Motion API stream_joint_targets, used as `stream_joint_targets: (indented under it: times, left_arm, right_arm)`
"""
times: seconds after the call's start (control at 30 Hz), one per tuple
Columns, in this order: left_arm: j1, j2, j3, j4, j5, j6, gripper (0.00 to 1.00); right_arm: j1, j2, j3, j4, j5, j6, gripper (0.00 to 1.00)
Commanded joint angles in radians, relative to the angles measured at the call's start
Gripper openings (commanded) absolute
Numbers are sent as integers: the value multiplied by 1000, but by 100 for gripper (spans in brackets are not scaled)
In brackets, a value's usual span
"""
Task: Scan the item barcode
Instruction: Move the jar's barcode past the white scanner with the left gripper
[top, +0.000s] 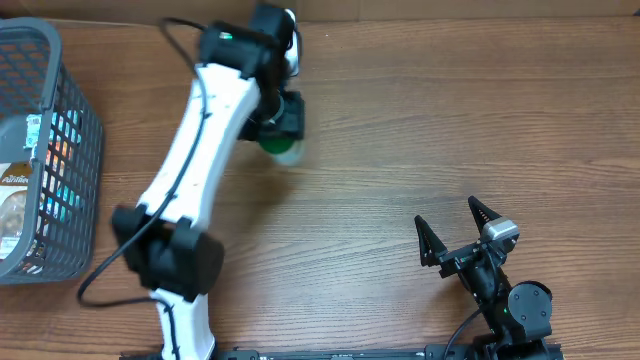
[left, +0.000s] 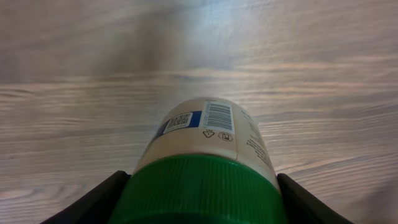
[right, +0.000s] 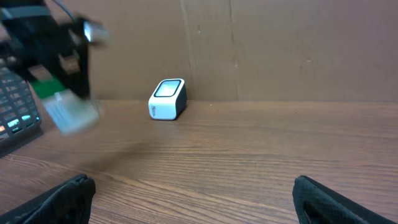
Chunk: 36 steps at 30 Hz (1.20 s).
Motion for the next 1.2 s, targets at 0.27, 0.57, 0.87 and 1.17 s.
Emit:
stream_joint_targets:
  times: [0.27,0.57,0.87,1.17]
  left_arm:
    - [-104,254,-21,91,60,-68,36]
    - [-179,272,-22,205,58,-105,36]
    - [-260,272,-22,262,-21,-139,43]
    - [-277,272,-22,262,-30,-138,80]
  right_arm:
    - [7,-10,-11,4,10,6,100]
    - [7,-10,-11,4,10,6,100]
    - [7,-10,-11,4,10,6,100]
    - [7,-10,-11,4,10,6,100]
